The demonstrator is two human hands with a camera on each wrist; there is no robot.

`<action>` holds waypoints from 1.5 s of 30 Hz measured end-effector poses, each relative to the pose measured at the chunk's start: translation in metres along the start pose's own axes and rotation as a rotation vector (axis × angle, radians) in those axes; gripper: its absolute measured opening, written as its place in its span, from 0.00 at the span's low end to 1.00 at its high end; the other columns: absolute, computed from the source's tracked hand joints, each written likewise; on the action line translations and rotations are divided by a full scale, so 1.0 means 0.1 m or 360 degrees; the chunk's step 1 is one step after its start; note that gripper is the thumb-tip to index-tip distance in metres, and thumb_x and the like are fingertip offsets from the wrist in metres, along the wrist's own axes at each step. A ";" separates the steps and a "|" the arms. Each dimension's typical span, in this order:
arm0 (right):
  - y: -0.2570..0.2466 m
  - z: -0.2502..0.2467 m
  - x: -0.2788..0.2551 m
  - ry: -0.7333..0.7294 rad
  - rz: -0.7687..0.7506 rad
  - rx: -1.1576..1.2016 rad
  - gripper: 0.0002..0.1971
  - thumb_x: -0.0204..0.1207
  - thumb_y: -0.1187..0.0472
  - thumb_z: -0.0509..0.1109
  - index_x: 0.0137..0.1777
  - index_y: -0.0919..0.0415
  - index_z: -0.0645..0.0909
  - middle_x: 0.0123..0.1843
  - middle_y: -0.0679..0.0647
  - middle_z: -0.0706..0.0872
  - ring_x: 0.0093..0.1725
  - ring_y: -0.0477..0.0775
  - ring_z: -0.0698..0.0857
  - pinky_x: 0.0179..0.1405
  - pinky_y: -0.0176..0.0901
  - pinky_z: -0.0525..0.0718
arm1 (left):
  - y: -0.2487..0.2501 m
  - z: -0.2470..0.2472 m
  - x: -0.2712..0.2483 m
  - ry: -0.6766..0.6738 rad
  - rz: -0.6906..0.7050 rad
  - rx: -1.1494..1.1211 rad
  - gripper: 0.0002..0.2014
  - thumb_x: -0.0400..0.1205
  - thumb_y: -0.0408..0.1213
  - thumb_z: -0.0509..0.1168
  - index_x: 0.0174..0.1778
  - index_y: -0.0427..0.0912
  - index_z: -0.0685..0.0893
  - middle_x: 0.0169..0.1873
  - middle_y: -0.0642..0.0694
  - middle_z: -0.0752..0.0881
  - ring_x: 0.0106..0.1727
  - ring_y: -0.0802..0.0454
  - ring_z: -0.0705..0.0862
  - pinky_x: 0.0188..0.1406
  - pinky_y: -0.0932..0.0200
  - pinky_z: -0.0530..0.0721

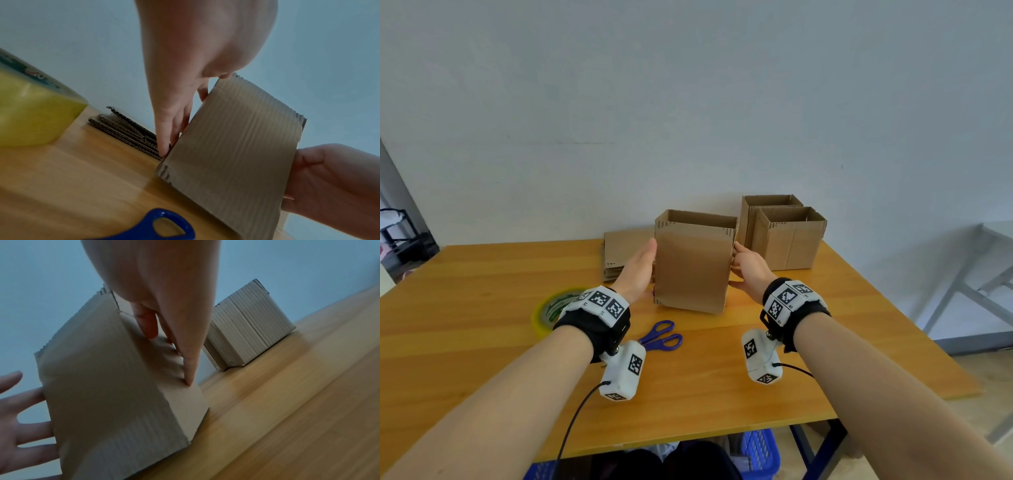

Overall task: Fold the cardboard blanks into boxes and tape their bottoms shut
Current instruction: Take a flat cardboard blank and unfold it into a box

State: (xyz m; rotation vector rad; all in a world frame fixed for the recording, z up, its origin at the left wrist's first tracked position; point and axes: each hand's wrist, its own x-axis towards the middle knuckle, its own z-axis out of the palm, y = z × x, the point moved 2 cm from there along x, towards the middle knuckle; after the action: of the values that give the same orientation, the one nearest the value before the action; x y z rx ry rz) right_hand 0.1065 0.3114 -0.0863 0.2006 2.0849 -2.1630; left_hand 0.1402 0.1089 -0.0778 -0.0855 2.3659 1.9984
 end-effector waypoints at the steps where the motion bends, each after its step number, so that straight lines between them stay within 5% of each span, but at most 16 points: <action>1: 0.00 0.01 0.00 0.0009 0.0017 0.0054 0.24 0.86 0.65 0.53 0.82 0.54 0.60 0.78 0.58 0.69 0.77 0.61 0.68 0.76 0.62 0.68 | -0.01 -0.02 0.01 -0.0005 -0.0042 -0.0071 0.27 0.85 0.62 0.42 0.78 0.56 0.65 0.69 0.44 0.77 0.69 0.42 0.76 0.69 0.36 0.73; 7: 0.01 0.04 0.06 -0.0100 0.0016 0.0074 0.30 0.85 0.42 0.52 0.83 0.55 0.58 0.82 0.54 0.65 0.81 0.60 0.63 0.80 0.62 0.60 | -0.02 -0.13 0.06 -0.0038 -0.0188 -0.0278 0.30 0.83 0.65 0.43 0.80 0.58 0.59 0.73 0.36 0.73 0.67 0.37 0.78 0.67 0.28 0.71; 14: -0.03 0.05 0.09 -0.0206 0.0087 -0.0015 0.48 0.67 0.22 0.56 0.83 0.47 0.56 0.79 0.50 0.68 0.82 0.60 0.60 0.79 0.68 0.56 | 0.03 -0.15 0.07 -0.0192 -0.0251 -0.0222 0.33 0.79 0.71 0.48 0.78 0.61 0.65 0.78 0.41 0.68 0.70 0.37 0.76 0.64 0.26 0.73; 19: -0.04 -0.02 0.10 -0.0292 0.0180 -0.0015 0.44 0.70 0.24 0.55 0.84 0.42 0.52 0.85 0.53 0.57 0.83 0.64 0.56 0.75 0.76 0.55 | 0.05 -0.19 0.08 -0.0279 -0.0315 -0.0212 0.32 0.80 0.69 0.46 0.79 0.60 0.62 0.73 0.37 0.74 0.69 0.37 0.77 0.68 0.27 0.71; 28: 0.00 0.00 0.14 -0.0460 0.0191 0.0154 0.37 0.74 0.29 0.57 0.81 0.43 0.62 0.81 0.56 0.66 0.81 0.65 0.62 0.75 0.77 0.57 | 0.07 -0.22 0.12 -0.0345 -0.0333 -0.0215 0.35 0.78 0.70 0.52 0.79 0.60 0.62 0.73 0.34 0.74 0.69 0.34 0.77 0.68 0.26 0.70; 33: 0.02 -0.03 0.14 -0.0497 0.0181 0.0172 0.35 0.75 0.31 0.59 0.80 0.45 0.65 0.79 0.55 0.70 0.78 0.64 0.66 0.75 0.77 0.59 | 0.06 -0.28 0.12 -0.0343 -0.0330 -0.0207 0.44 0.68 0.72 0.64 0.80 0.63 0.60 0.77 0.36 0.68 0.68 0.32 0.77 0.63 0.25 0.75; 38: 0.01 -0.01 0.10 -0.0499 0.0169 0.0170 0.32 0.79 0.35 0.58 0.79 0.50 0.66 0.74 0.54 0.75 0.75 0.63 0.70 0.74 0.75 0.63 | 0.03 -0.31 0.14 -0.0401 -0.0336 -0.0189 0.38 0.74 0.68 0.60 0.78 0.59 0.60 0.63 0.35 0.81 0.62 0.36 0.83 0.64 0.31 0.78; 42: 0.00 0.00 0.10 -0.0453 0.0145 0.0198 0.33 0.80 0.37 0.58 0.81 0.51 0.63 0.77 0.56 0.71 0.76 0.63 0.69 0.75 0.73 0.63 | 0.04 -0.31 0.08 -0.0433 -0.0366 -0.0209 0.47 0.69 0.70 0.64 0.81 0.63 0.53 0.80 0.37 0.63 0.71 0.28 0.73 0.64 0.27 0.75; 45: 0.01 0.03 0.08 -0.0473 0.0139 0.0226 0.35 0.79 0.37 0.58 0.82 0.54 0.60 0.78 0.57 0.70 0.77 0.63 0.68 0.76 0.70 0.63 | 0.05 -0.29 0.06 -0.0472 -0.0354 -0.0333 0.46 0.69 0.71 0.63 0.81 0.66 0.50 0.81 0.37 0.58 0.73 0.25 0.70 0.63 0.26 0.75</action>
State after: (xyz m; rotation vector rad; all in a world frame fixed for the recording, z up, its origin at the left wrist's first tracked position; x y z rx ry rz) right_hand 0.0991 0.3079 -0.0886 -0.0163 1.7335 -2.1391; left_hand 0.1341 0.0811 -0.0680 -0.0519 1.8793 1.9860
